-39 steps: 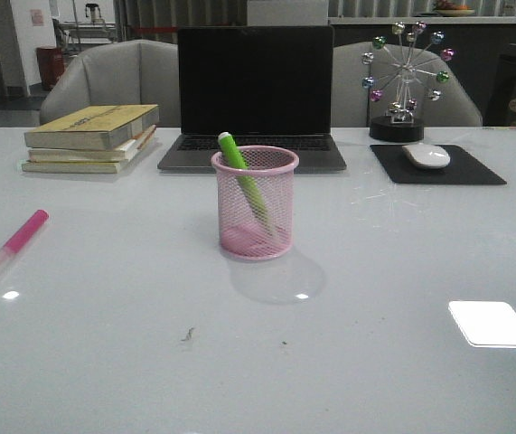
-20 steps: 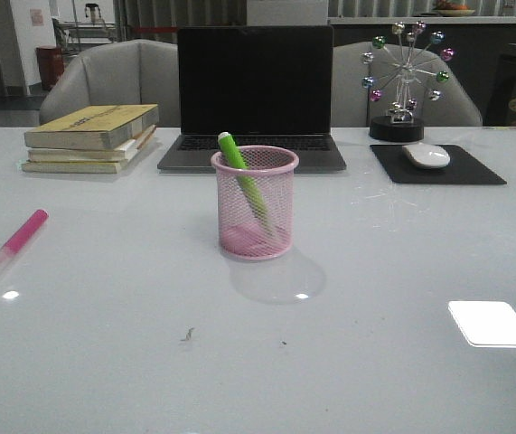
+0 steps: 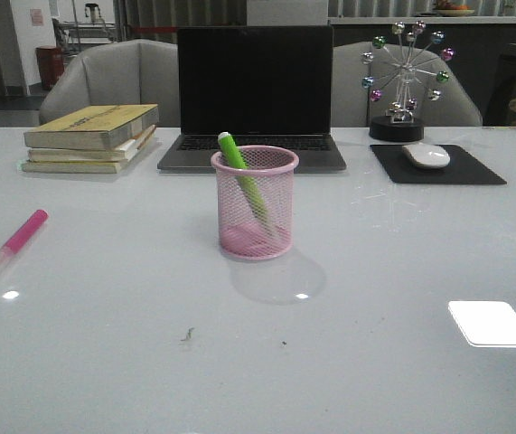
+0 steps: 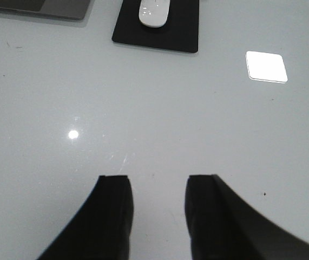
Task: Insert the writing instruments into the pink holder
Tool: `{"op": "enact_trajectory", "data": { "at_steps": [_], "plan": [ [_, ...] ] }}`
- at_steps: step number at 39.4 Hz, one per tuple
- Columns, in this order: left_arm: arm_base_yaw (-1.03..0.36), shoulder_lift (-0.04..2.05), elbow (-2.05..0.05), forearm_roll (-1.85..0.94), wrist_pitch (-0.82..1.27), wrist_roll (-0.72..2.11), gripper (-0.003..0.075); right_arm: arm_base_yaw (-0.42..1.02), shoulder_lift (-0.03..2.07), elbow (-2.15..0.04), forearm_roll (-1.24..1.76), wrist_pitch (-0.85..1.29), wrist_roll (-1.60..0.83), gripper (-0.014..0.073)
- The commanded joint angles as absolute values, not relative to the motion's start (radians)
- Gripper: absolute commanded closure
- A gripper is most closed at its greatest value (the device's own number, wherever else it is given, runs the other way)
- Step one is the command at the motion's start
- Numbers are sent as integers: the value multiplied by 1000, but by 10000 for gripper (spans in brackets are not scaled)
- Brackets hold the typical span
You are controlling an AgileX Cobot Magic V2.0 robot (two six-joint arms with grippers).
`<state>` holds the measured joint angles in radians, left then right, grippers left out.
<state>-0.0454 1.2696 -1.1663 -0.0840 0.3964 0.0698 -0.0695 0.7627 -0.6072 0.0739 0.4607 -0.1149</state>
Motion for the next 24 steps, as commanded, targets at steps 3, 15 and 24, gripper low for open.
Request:
{"op": "enact_trajectory", "data": {
  "at_steps": [3, 15, 24],
  "plan": [
    [-43, 1379, -1321, -181, 480, 65, 260, -75, 755, -635, 78, 398, -124, 221],
    [-47, 1648, -1517, -337, 731, 65, 261, -75, 755, -635, 78, 398, -124, 221],
    [-70, 1781, -1578, -249, 715, 65, 261, -75, 755, -635, 78, 398, -124, 221]
  ]
}}
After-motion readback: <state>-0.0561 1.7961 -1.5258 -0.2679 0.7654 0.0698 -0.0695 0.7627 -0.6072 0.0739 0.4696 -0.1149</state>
